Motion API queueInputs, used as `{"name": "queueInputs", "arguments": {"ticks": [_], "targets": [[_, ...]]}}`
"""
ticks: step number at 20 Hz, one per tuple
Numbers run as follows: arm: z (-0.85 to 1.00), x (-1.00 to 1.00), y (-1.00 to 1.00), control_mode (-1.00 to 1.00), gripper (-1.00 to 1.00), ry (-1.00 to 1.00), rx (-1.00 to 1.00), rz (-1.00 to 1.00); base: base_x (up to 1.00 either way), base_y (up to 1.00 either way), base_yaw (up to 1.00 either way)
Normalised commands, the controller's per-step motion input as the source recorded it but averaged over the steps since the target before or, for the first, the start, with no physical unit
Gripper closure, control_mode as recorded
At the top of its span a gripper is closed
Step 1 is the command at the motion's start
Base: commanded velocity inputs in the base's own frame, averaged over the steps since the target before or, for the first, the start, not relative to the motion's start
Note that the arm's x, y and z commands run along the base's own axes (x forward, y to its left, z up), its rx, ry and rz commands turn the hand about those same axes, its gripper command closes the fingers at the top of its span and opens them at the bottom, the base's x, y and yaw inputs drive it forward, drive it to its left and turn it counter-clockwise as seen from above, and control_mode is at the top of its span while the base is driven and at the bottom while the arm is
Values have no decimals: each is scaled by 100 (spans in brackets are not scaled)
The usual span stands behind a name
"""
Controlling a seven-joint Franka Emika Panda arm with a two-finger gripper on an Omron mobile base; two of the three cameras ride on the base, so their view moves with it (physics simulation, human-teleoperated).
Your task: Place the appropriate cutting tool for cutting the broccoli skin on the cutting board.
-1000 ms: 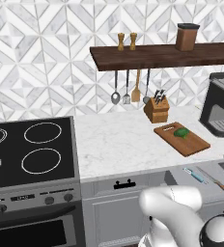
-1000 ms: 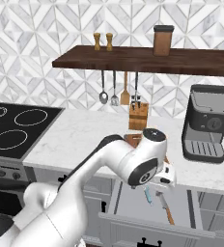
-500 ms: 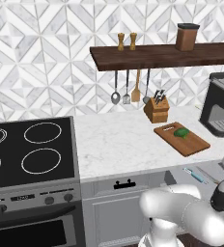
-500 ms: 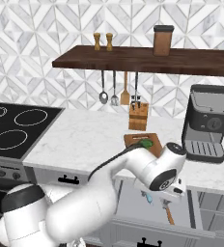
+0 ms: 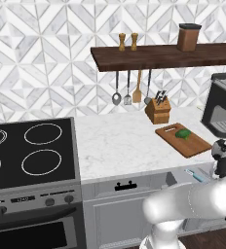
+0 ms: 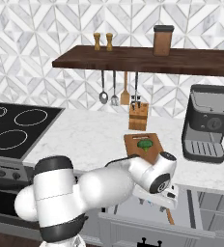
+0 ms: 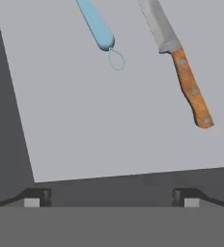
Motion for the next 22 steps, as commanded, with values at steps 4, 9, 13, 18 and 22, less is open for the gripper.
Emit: {"name": "queueInputs", "arguments": {"ticks": [4,9,13,18,22], "targets": [[-65,0,-1,-100,-100,0,0,0,0,0,0],[-49,0,0,-100,-100,2,0,1,0,0,0],[-23,-17,8,-100,-100,9,0,1,0,0,0],[-12,-57,3,-100,-100,9,0,1,0,0,0],[-1,-92,1,-100,-100,5,0,0,0,0,0]]}}
